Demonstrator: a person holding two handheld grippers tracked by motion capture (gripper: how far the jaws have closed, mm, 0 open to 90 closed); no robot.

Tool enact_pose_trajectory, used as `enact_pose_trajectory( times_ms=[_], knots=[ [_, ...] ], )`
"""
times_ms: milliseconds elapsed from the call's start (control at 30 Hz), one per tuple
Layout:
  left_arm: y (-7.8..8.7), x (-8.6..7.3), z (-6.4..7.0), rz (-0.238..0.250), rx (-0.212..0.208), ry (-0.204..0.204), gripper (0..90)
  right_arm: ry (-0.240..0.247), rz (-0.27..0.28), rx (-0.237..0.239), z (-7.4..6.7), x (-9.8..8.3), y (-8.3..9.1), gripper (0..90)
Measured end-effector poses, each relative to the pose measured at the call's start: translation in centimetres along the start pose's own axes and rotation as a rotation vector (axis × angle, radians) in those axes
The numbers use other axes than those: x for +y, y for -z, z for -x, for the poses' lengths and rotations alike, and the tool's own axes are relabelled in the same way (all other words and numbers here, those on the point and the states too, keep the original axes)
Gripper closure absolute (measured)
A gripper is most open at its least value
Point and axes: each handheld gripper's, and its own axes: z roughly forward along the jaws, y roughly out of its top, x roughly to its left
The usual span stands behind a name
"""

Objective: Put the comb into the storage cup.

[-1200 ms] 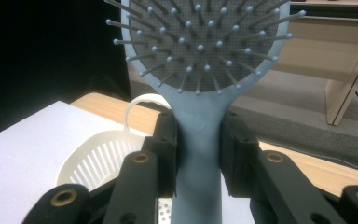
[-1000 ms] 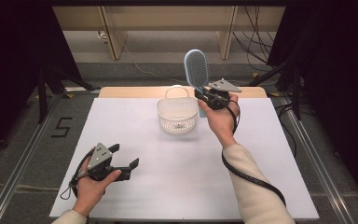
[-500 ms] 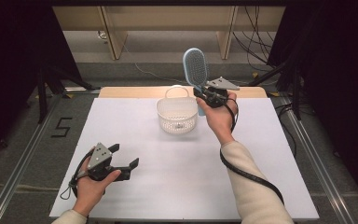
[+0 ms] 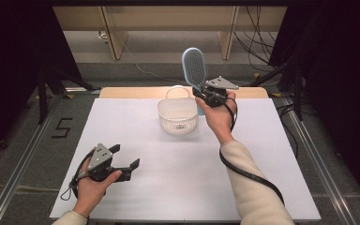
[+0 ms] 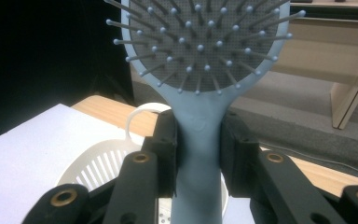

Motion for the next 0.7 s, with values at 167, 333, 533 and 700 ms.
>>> enact_pose_trajectory(
  times_ms=[167,333,533,700],
  knots=[
    [-0.01,-0.01,0.0,0.0,0.0,0.0,8.5,0.002,0.001,0.005,-0.19,0.06,-0.25,70.4],
    [0.0,0.0,0.0,0.001,-0.001,0.0,8.5,0.006,0.003,0.01,-0.37,0.1,-0.47,70.4],
    [0.0,0.01,-0.02,0.001,-0.001,-0.001,8.5,0.011,0.006,0.017,-0.64,0.17,-0.77,70.4],
    [0.01,0.02,-0.02,0.001,0.0,-0.001,8.6,0.016,0.008,0.022,-0.78,0.29,-0.93,70.4]
  ],
)
